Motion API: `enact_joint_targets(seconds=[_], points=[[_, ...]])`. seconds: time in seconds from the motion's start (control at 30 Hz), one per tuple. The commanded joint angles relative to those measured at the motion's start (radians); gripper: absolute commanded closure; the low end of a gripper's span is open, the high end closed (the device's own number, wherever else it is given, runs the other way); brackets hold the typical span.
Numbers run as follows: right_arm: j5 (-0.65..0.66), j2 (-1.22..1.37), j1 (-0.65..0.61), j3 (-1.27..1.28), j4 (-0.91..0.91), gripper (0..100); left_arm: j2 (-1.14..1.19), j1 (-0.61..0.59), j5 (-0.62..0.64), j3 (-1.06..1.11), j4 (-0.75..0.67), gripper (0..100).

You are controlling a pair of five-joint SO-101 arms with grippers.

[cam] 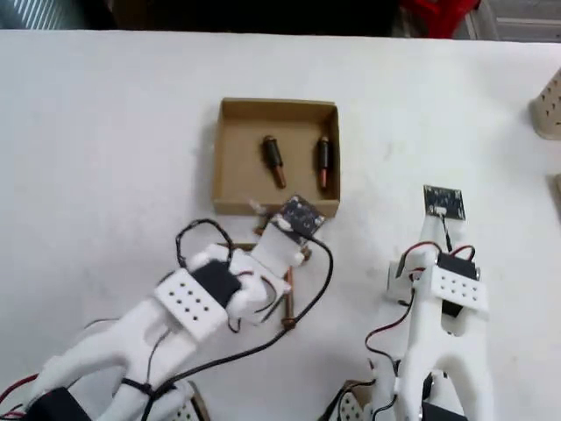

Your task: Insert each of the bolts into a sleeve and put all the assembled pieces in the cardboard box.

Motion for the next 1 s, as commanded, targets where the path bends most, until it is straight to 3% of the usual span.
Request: enact_joint_targets(seconds=[0.0, 0.1, 0.47, 0.97], points=[[0.052, -0.031, 0.005, 0.005, -0.010, 98.1, -0.039, 0.024, 0.046, 0.000, -0.092, 79], [0.057, -0.031, 0.005, 0.008, -0.012, 98.1, 0.036, 0.025, 0.126, -0.008, -0.163, 75], [0.061, -0.031, 0.004, 0.014, -0.030, 98.1, 0.544, 0.018, 0.137, -0.295, -0.186, 87], [0.063, -0.031, -0.005, 0.014, -0.030, 98.1, 0.627, 0.021, 0.172, -0.345, -0.184, 89]])
